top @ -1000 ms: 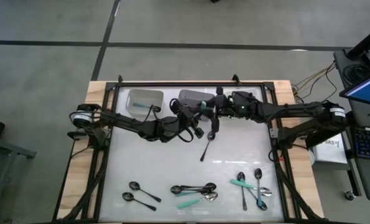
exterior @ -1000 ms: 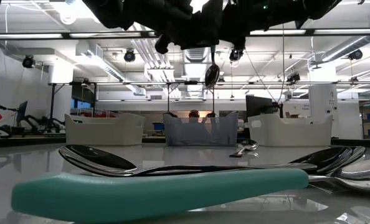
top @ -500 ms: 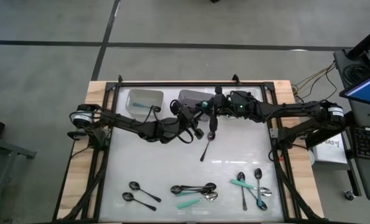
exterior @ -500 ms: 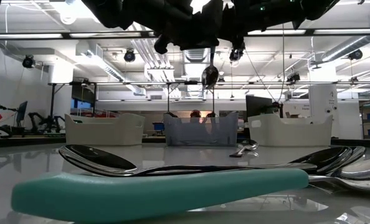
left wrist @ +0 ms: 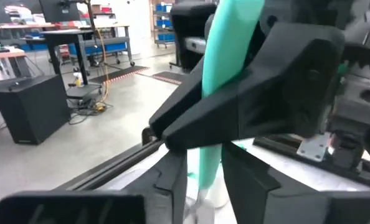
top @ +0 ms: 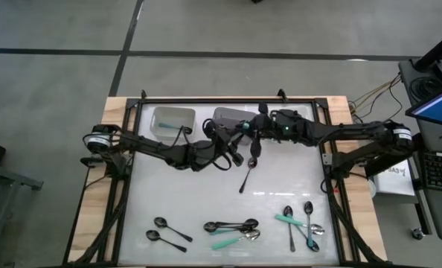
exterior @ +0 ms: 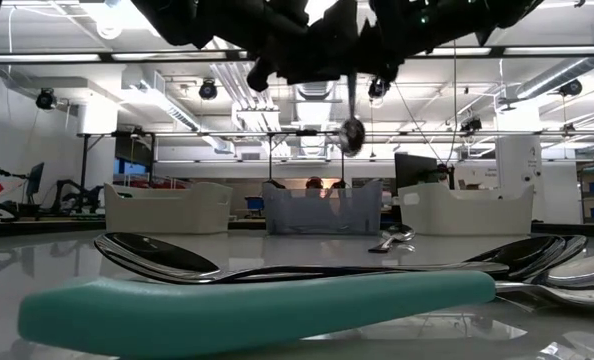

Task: Sort silverware by color (type)
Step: Put the green spoon into the white bin

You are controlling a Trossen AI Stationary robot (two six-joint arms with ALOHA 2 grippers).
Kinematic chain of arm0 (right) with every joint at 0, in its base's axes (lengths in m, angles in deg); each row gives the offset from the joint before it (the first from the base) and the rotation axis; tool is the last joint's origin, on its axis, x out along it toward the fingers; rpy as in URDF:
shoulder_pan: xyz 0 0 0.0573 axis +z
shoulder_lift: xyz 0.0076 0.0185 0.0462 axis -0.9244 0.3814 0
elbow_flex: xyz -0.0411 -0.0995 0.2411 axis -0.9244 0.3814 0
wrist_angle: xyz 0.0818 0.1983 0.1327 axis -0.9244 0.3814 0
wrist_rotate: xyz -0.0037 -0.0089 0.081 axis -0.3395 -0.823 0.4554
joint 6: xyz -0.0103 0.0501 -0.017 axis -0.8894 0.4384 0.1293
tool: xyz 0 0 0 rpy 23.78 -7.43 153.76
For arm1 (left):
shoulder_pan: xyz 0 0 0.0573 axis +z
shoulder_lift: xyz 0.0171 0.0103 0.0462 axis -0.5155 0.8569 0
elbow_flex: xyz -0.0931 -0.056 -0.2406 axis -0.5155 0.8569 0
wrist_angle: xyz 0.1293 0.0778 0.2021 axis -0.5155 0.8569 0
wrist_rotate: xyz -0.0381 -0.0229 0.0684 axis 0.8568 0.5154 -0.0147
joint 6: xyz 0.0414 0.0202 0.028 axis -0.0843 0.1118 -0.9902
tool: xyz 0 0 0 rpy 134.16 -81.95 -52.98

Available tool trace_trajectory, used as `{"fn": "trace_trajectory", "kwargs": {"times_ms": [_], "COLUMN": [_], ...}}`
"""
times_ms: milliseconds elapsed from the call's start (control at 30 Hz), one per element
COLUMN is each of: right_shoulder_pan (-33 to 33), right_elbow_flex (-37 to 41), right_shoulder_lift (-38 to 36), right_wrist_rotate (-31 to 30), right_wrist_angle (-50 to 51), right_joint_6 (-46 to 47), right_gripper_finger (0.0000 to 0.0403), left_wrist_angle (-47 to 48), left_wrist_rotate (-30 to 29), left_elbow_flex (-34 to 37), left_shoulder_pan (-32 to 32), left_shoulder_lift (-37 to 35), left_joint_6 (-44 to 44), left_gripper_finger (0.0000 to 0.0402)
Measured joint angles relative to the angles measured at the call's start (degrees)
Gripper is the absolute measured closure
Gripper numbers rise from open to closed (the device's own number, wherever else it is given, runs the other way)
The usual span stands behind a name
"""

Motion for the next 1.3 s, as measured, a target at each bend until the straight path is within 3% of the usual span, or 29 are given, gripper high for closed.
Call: {"fn": "trace_trajectory", "kwargs": {"times_ms": [300, 500, 1167, 1300], "right_shoulder_pan": [-4.8, -8.8, -17.1, -17.1], "right_elbow_flex": [-10.5, -14.0, -6.9, -6.9], "right_shoulder_lift": [-1.0, -1.0, 3.9, 4.1], "right_wrist_rotate": [-16.0, -19.5, -20.9, -20.9], "right_wrist_angle": [32.4, 51.1, 55.9, 55.9], "right_joint_6": [-6.7, -6.0, -6.6, -6.5], "right_gripper_finger": [0.0378, 0.0378, 0.0377, 0.0339], "left_wrist_angle": [3.0, 3.9, 3.8, 3.8], "left_wrist_rotate": [0.2, 0.3, -0.7, -1.5], "left_elbow_flex": [0.0, 0.0, 0.0, 0.0], "left_shoulder_pan": [-0.1, -0.2, -0.2, -0.2], "left_shoulder_lift": [0.0, 0.0, 0.0, 0.0], "left_joint_6": [-0.7, -0.6, -0.6, -0.6], "left_gripper_finger": [0.0256, 0.0253, 0.0265, 0.0265]}}
